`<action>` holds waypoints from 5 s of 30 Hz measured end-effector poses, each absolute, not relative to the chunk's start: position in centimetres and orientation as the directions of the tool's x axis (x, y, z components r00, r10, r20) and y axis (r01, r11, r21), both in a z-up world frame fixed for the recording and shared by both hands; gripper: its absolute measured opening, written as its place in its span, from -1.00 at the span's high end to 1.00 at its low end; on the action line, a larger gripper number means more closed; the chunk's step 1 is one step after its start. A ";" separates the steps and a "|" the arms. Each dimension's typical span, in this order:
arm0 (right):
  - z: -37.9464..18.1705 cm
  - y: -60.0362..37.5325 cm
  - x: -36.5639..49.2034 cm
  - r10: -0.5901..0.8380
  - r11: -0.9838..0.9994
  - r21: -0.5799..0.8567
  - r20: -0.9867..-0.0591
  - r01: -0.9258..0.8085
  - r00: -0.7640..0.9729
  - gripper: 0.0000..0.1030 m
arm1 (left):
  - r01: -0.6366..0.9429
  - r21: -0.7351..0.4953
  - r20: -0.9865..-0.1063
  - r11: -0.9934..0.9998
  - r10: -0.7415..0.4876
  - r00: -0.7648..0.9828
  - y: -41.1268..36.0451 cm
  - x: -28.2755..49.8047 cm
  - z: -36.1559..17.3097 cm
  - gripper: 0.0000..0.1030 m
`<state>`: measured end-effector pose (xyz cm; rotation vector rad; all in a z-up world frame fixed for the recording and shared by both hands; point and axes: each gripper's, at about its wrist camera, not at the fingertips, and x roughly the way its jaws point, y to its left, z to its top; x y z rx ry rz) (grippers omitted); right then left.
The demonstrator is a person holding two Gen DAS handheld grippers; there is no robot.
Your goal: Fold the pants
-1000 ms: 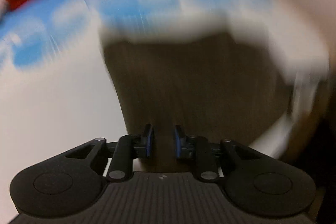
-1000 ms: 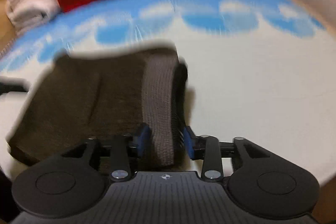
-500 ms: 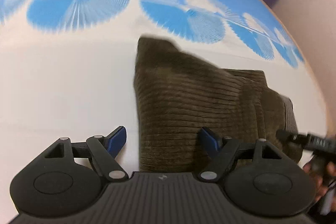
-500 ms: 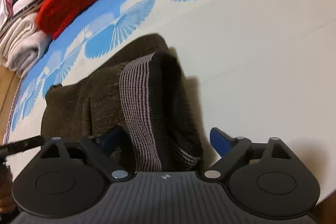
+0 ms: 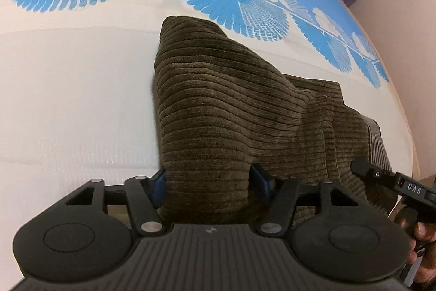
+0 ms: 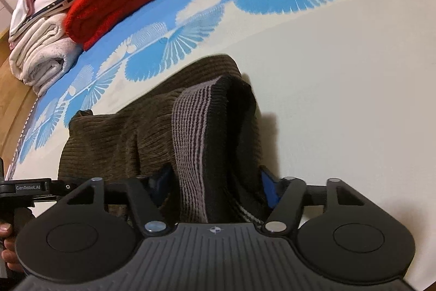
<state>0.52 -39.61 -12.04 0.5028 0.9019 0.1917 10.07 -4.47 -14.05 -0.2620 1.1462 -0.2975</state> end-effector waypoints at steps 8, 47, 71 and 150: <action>-11.2 -39.2 0.0 0.340 0.881 0.472 -0.670 0.026 0.660 -0.09 | 0.130 -0.344 -0.830 0.930 -0.366 0.421 -4.7 9.1 -12.7 0.04; -5.4 -32.5 21.5 0.165 0.964 0.266 -0.665 0.024 0.728 -0.04 | -0.079 -0.169 -0.750 0.983 -0.076 0.657 4.5 25.7 -3.9 -0.10; 2.8 -30.6 12.7 0.024 0.986 0.147 -0.581 0.076 0.814 -0.77 | -0.095 0.045 -0.613 0.994 0.103 0.784 -1.5 12.5 5.6 -0.86; 3.5 -26.0 0.2 0.002 1.000 0.015 -0.663 0.011 0.748 -0.98 | -0.081 0.022 -0.760 0.996 0.070 0.647 -8.0 3.5 2.1 -0.98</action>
